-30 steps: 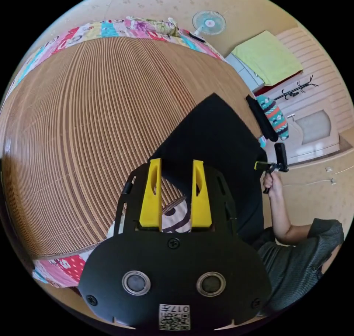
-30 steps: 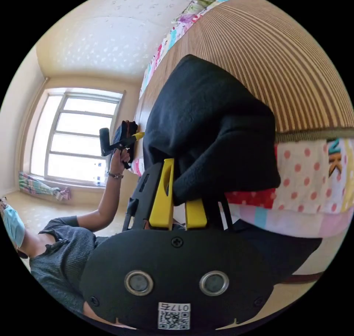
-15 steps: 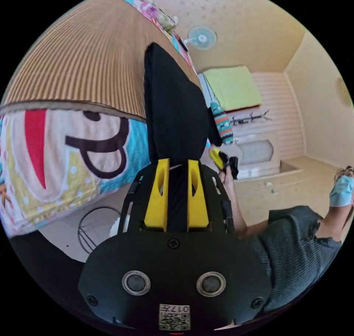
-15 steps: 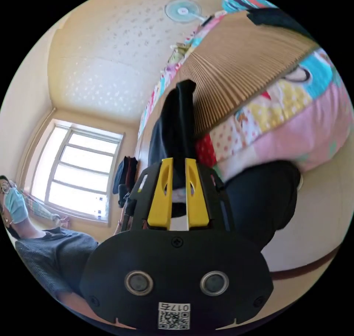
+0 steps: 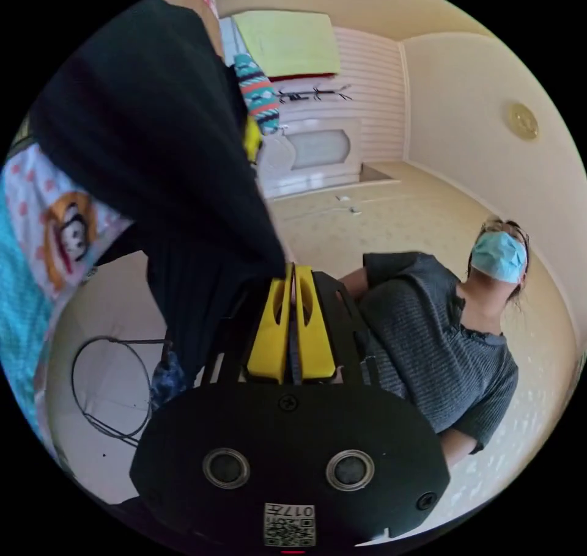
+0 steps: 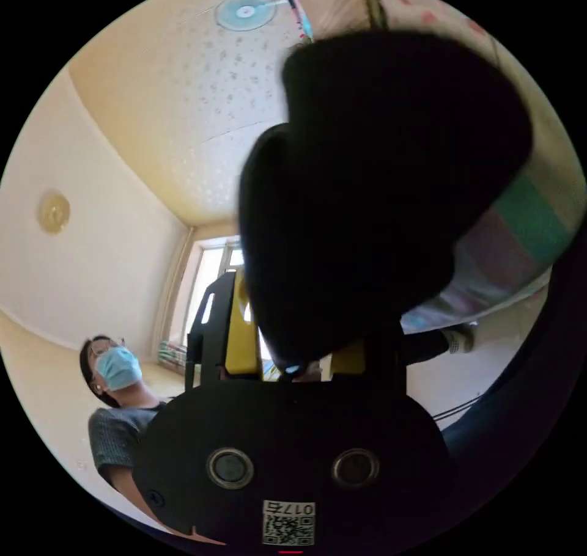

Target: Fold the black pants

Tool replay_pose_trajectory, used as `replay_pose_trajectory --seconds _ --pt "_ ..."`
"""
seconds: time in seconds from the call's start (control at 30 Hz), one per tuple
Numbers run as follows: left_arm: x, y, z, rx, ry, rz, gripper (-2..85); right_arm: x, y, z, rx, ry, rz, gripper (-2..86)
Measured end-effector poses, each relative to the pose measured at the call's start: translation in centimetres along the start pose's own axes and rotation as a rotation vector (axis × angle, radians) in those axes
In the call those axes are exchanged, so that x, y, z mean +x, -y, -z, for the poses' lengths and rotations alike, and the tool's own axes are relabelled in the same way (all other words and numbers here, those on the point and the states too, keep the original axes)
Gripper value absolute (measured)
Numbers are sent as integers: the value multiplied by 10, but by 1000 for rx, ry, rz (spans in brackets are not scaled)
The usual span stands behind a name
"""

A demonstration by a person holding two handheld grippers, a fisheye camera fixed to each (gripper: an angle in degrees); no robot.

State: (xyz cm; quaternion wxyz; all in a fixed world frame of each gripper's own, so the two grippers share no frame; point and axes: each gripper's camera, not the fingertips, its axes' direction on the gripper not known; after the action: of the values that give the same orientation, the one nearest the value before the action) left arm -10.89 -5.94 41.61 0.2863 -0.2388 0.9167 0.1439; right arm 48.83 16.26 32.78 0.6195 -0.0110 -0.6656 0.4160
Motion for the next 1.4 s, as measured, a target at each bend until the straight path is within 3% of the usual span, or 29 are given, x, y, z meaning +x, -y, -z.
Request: replay_pose_trajectory --seconds 0.07,0.23,0.3,0.4,0.57,0.63,0.73,0.87,1.0,1.1,1.17,1.27,1.33,1.4 --pt "-2 -16 12 79 55 97 22 -5 -3 2 -26 -26 9 111" --pt "-10 -70 87 416 227 299 179 -37 -20 12 -68 -48 38 69" --pt "-30 -86 117 596 98 367 228 -47 -35 20 -75 -50 -26 63" --pt "-65 -79 122 701 -183 376 245 -54 -64 37 -83 -46 -60 59" --pt "-90 -36 73 586 -242 383 188 -74 -107 62 -108 -77 -1 62" --pt "-83 -26 55 605 -218 301 123 -96 -113 69 -116 -126 99 64" --pt "-54 11 33 569 -125 178 102 -150 -107 73 -155 -255 332 64" --pt "24 112 1 446 88 -77 92 -245 -88 80 -154 -350 671 64" --pt "110 253 -65 313 139 -344 94 -362 -76 117 -55 -369 1033 67" --pt "175 347 -135 164 200 -553 115 -434 -59 160 13 -334 1173 71" --pt "190 380 -171 109 286 -541 134 -459 -30 194 55 -298 1074 77" --pt "167 394 -215 58 438 -421 123 -449 31 263 172 -265 714 87" --pt "130 385 -236 1 464 -356 93 -414 59 305 284 -328 441 89" --pt "61 370 -260 -171 475 -191 54 -353 83 351 411 -524 122 86"
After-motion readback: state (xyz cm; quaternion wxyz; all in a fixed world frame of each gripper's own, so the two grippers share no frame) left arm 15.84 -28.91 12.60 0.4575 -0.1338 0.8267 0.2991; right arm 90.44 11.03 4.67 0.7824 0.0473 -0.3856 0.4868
